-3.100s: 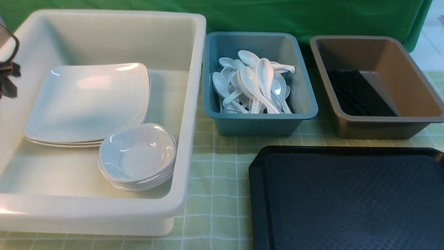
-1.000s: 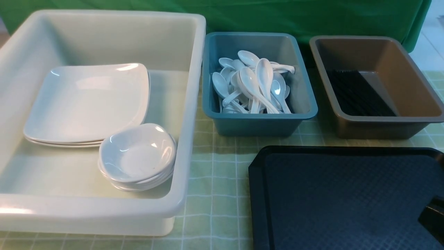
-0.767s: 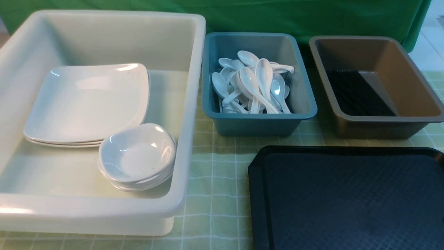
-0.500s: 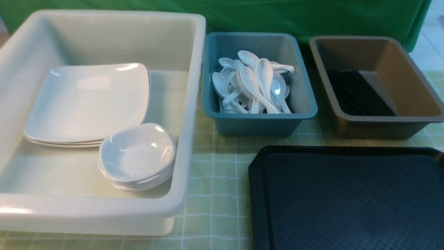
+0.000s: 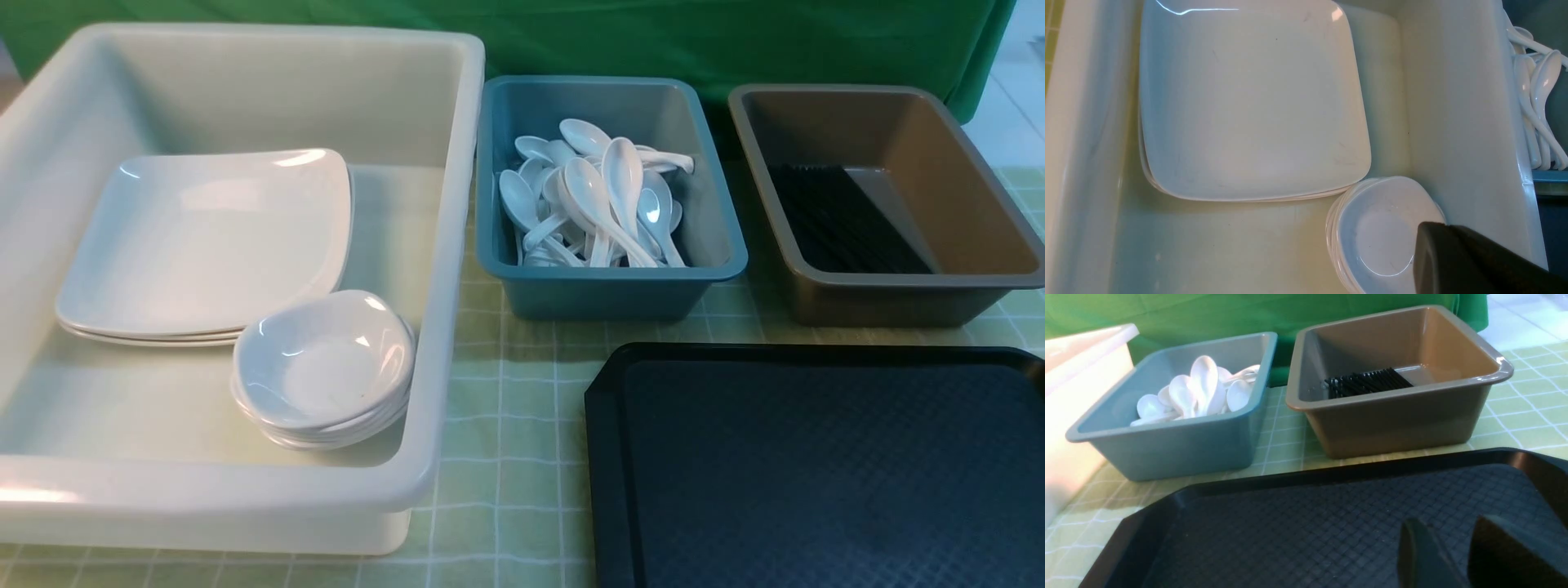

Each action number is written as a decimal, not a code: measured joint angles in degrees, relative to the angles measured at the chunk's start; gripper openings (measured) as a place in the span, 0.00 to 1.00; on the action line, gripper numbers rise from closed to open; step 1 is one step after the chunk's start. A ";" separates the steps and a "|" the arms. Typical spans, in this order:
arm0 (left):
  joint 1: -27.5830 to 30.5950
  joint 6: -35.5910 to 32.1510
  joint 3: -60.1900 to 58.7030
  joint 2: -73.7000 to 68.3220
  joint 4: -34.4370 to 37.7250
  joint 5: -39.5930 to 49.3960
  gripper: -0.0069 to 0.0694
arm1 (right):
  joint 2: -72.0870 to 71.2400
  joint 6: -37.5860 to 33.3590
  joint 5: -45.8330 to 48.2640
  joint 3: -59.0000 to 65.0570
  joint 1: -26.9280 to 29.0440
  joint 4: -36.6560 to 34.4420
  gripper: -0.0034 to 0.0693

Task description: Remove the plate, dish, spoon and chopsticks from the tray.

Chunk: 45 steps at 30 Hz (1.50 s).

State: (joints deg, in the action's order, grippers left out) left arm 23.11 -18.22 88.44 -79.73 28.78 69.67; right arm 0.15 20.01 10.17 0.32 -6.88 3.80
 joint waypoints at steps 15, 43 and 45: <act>0.00 -1.71 -5.40 7.75 0.17 0.02 0.07 | -0.05 -21.39 3.27 0.00 0.06 -0.10 0.32; 0.00 -2.78 -5.45 8.10 -1.14 0.02 0.07 | -0.05 -24.04 2.93 0.00 5.93 -0.17 0.38; 0.00 -2.78 -5.45 8.76 -1.37 0.02 0.07 | -0.05 -24.04 2.93 0.00 5.96 -0.17 0.38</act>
State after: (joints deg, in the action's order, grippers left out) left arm 23.11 -21.00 82.99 -70.98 27.41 69.69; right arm 0.10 -4.03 13.10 0.32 -0.92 3.62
